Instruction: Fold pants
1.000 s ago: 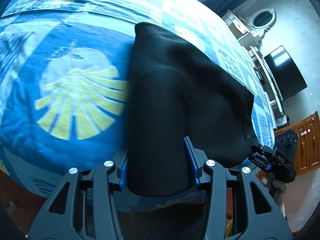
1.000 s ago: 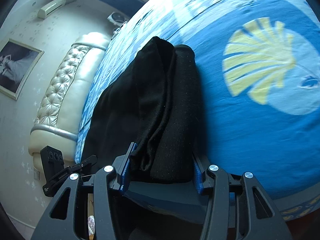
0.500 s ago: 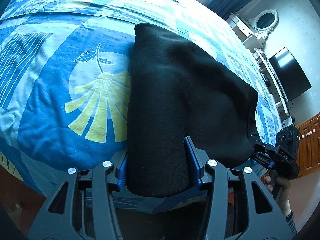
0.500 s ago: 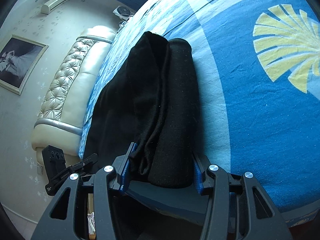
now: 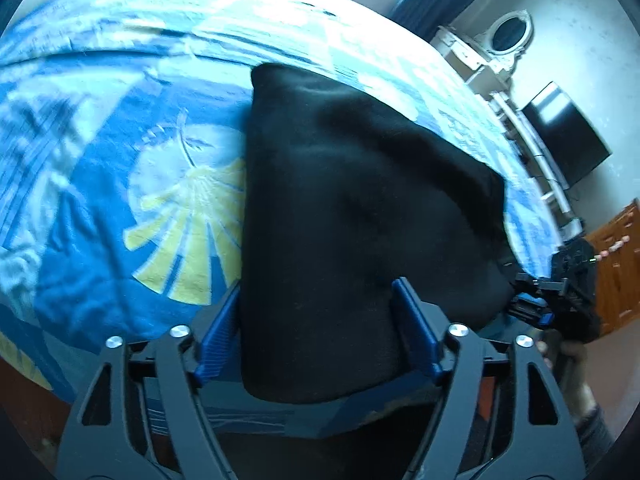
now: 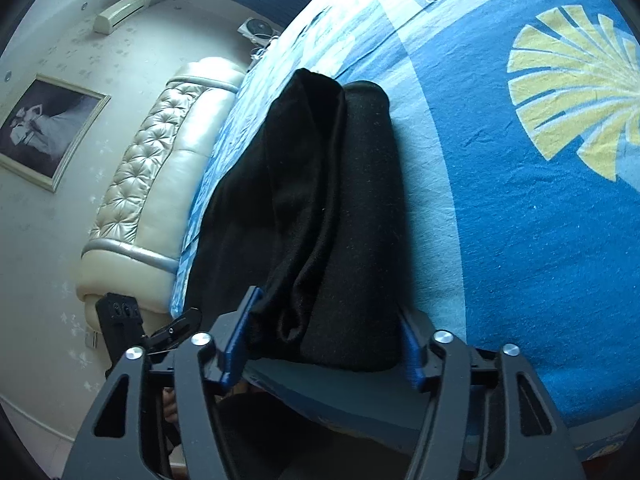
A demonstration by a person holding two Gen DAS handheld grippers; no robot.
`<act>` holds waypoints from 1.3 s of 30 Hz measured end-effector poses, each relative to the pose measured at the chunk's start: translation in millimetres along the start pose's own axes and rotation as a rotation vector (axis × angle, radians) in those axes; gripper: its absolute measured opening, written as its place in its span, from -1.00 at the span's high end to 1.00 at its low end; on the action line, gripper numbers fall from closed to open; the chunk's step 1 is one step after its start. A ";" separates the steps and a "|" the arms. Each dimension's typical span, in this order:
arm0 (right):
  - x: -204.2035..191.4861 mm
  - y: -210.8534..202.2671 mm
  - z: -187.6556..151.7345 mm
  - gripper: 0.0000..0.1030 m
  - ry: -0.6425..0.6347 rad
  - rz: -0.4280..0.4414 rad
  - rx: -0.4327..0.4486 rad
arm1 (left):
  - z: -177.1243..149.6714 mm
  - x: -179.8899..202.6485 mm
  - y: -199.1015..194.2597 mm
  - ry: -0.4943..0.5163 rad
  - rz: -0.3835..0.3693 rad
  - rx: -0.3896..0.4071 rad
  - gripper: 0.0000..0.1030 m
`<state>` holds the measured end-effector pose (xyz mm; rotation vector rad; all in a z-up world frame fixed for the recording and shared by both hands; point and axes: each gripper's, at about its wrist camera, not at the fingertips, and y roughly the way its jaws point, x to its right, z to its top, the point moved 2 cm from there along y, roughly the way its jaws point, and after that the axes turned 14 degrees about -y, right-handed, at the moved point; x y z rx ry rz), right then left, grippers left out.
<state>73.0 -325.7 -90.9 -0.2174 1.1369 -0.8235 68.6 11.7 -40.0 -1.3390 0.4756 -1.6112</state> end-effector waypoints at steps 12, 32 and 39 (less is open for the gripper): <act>27.5 -16.9 40.1 -0.50 0.070 0.044 0.050 | 36.5 -33.7 -20.3 -0.063 -0.125 0.005 -0.70; 36.5 46.7 101.2 0.12 -0.030 -0.002 0.004 | 126.4 -15.5 74.8 -0.023 -0.123 -0.091 0.04; 18.4 39.9 107.7 0.26 -0.112 -0.072 0.066 | 127.1 -1.7 67.3 0.053 -0.039 -0.027 0.48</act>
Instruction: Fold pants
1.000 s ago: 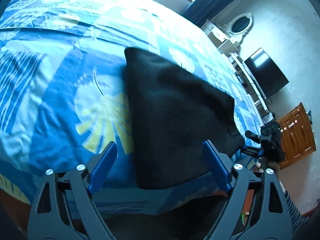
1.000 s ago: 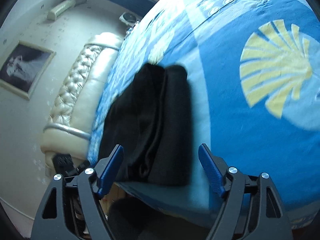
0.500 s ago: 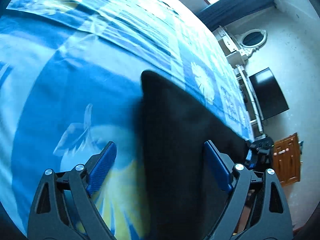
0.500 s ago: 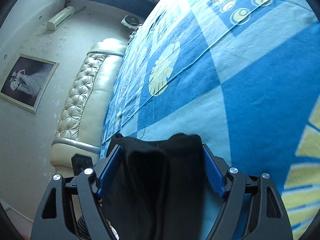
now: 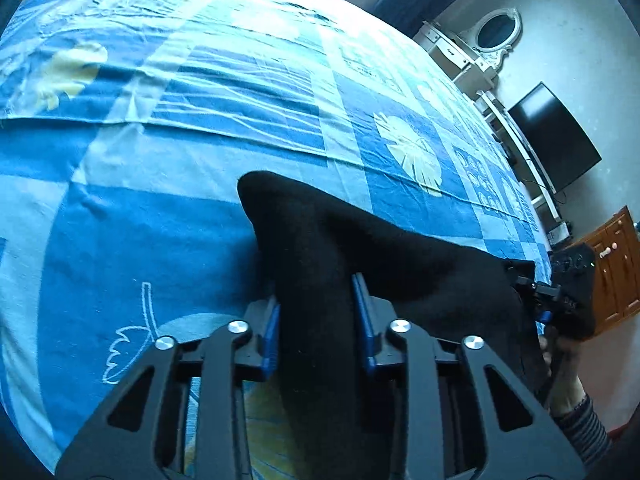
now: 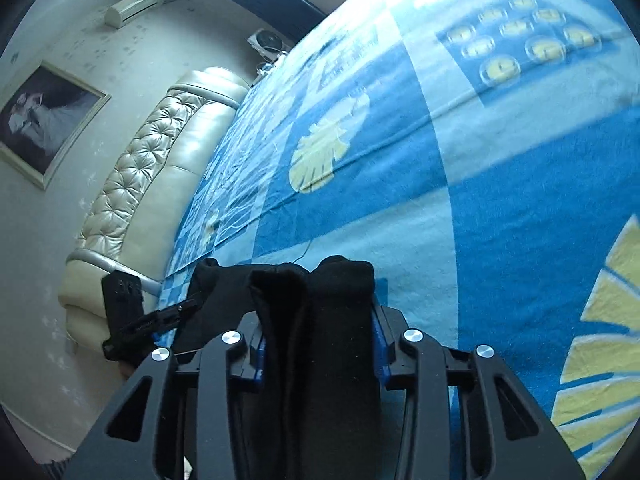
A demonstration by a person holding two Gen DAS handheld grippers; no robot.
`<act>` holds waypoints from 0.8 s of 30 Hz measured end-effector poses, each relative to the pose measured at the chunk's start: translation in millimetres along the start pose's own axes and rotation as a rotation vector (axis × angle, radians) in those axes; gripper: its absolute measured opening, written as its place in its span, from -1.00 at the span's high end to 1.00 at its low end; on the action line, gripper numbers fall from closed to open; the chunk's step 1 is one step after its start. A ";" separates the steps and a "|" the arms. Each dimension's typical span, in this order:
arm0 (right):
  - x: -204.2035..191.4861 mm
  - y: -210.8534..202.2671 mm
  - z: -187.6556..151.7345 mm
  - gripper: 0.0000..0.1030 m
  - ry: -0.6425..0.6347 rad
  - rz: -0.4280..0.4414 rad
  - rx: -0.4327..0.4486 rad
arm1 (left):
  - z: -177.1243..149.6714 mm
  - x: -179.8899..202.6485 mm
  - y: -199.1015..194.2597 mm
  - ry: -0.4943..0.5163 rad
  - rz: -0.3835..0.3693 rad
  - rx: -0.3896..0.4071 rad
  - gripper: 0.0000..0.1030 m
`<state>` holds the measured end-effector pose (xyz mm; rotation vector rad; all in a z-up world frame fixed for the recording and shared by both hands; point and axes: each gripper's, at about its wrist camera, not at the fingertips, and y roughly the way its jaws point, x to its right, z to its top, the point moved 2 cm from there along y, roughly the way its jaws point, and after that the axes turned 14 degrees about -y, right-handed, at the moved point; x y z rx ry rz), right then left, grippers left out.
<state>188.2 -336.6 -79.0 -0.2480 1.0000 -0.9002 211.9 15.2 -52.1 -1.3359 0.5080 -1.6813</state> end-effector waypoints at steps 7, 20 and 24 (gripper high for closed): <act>-6.6 7.0 28.3 0.28 -0.053 -0.020 0.046 | 23.6 17.1 -8.5 0.073 0.091 0.069 0.55; 3.0 67.0 96.4 0.28 -0.036 -0.048 0.049 | 91.7 12.0 28.0 0.091 0.345 0.116 0.49; 37.5 83.8 85.6 0.28 0.081 -0.008 -0.001 | 87.6 8.7 42.8 0.129 0.385 0.121 0.38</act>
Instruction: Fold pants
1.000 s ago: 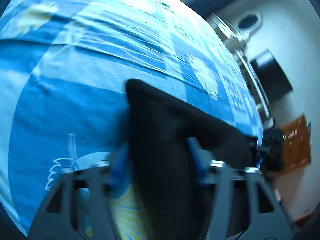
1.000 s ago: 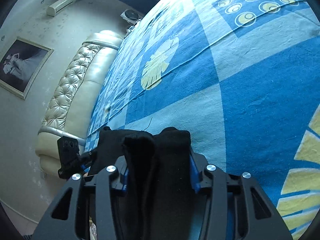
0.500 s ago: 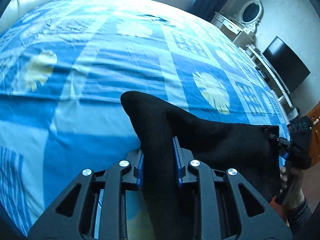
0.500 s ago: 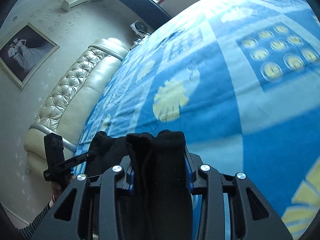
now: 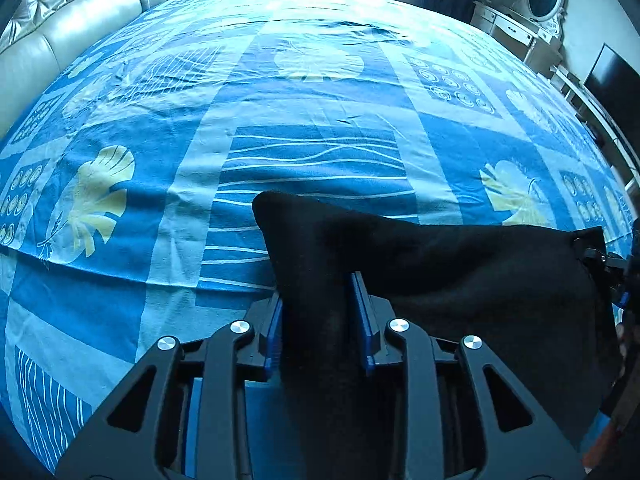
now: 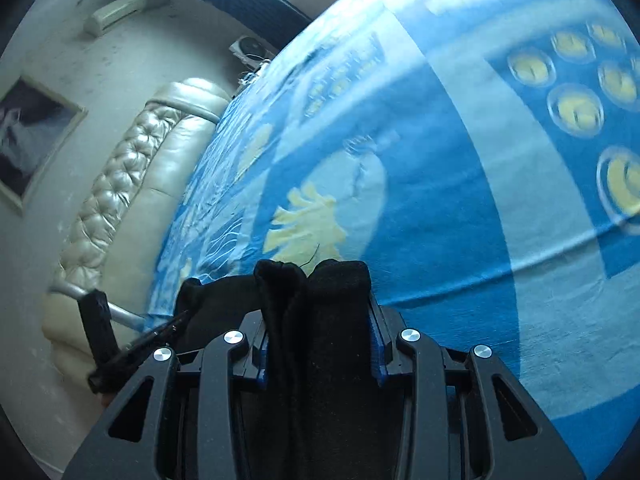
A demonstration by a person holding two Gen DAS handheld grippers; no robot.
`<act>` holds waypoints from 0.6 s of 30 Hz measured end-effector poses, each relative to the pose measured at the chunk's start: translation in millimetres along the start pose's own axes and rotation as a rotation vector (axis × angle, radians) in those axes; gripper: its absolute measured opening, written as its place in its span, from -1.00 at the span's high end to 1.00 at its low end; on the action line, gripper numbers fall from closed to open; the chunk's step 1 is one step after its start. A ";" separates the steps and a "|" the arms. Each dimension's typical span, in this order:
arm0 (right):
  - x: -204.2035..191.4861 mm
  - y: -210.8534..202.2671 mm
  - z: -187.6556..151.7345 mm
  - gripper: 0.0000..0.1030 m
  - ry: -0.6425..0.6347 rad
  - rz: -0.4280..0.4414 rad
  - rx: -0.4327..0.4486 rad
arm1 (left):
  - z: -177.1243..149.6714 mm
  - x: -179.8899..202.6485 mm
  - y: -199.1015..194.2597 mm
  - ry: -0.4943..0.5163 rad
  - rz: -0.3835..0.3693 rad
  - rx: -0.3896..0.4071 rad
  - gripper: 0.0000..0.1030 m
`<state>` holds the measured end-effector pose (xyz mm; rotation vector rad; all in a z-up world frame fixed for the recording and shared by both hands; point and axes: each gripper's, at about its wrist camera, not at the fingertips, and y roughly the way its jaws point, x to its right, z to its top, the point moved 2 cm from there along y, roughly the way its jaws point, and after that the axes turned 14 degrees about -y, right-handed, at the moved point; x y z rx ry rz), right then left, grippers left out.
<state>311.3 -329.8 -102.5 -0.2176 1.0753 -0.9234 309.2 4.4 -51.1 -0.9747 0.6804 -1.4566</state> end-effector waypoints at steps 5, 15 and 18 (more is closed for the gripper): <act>7.9 2.0 -4.0 0.28 0.026 0.040 0.007 | -4.1 -0.9 4.1 0.012 -0.002 0.020 0.32; 9.7 1.4 -6.0 0.30 0.032 0.056 0.016 | -5.0 -1.8 4.3 0.009 -0.017 0.027 0.28; 11.3 -0.1 -7.0 0.30 0.034 0.058 0.017 | -5.3 -2.6 4.3 0.007 -0.023 0.028 0.28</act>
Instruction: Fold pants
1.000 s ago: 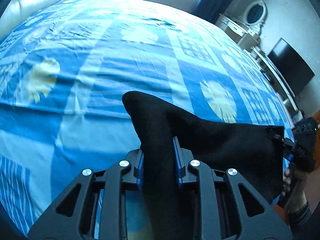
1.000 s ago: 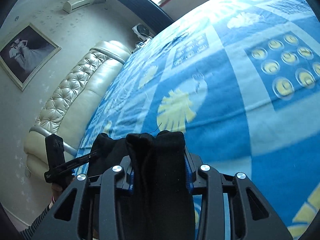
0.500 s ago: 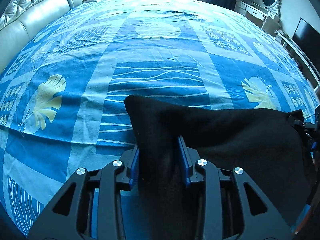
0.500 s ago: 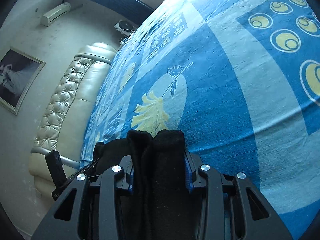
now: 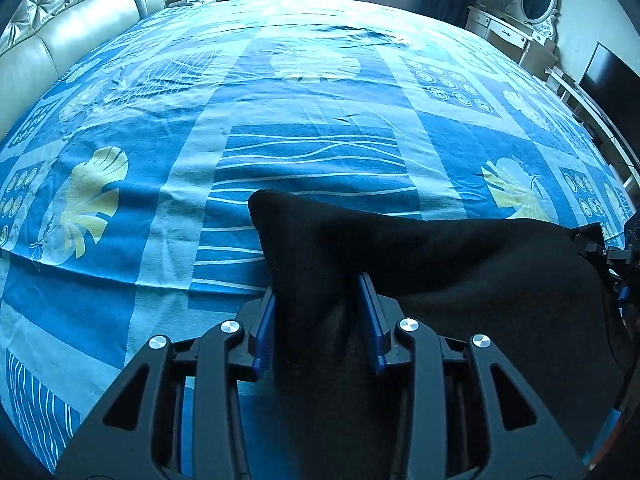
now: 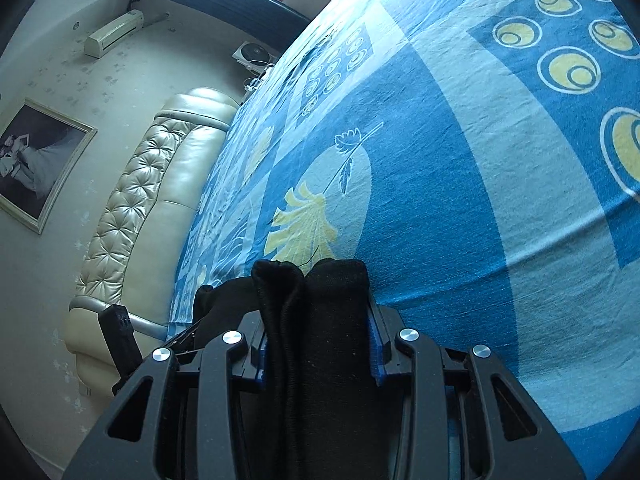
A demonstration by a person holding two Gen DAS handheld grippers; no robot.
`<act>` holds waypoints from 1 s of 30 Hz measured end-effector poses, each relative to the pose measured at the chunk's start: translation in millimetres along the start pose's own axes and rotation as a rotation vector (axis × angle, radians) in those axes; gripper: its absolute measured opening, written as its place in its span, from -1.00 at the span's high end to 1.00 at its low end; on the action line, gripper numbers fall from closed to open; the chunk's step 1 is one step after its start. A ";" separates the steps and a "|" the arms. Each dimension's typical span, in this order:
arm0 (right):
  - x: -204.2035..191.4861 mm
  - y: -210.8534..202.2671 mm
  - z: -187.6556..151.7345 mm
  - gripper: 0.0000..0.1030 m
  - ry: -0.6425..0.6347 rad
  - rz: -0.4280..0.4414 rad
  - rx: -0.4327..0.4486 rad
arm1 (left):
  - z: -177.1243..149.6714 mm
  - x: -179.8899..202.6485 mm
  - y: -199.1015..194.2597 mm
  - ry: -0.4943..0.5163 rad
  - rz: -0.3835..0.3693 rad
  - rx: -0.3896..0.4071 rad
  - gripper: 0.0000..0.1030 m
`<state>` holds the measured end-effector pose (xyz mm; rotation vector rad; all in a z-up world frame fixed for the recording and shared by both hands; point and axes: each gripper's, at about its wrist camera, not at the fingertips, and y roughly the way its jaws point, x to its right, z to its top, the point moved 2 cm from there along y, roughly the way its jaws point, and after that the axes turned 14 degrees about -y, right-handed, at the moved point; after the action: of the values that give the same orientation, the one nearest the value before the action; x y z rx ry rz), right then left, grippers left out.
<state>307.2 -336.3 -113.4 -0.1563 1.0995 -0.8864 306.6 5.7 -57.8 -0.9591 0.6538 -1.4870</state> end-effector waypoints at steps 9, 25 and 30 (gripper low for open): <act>2.6 -1.2 2.5 0.19 0.047 0.034 -0.017 | 3.3 -1.5 0.1 -0.006 0.006 -0.017 0.12; 7.7 -113.0 -60.1 -0.42 0.121 -0.022 -0.015 | -64.7 -89.1 -74.4 -0.288 -0.253 -0.134 -0.62; 3.3 -137.5 -102.5 -0.44 0.143 0.013 0.002 | -111.0 -92.1 -94.3 -0.369 -0.389 -0.181 -0.68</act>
<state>148.4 -398.2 -93.5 -0.0847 1.2315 -0.8973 160.2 96.4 -52.5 -1.5230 0.3460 -1.5429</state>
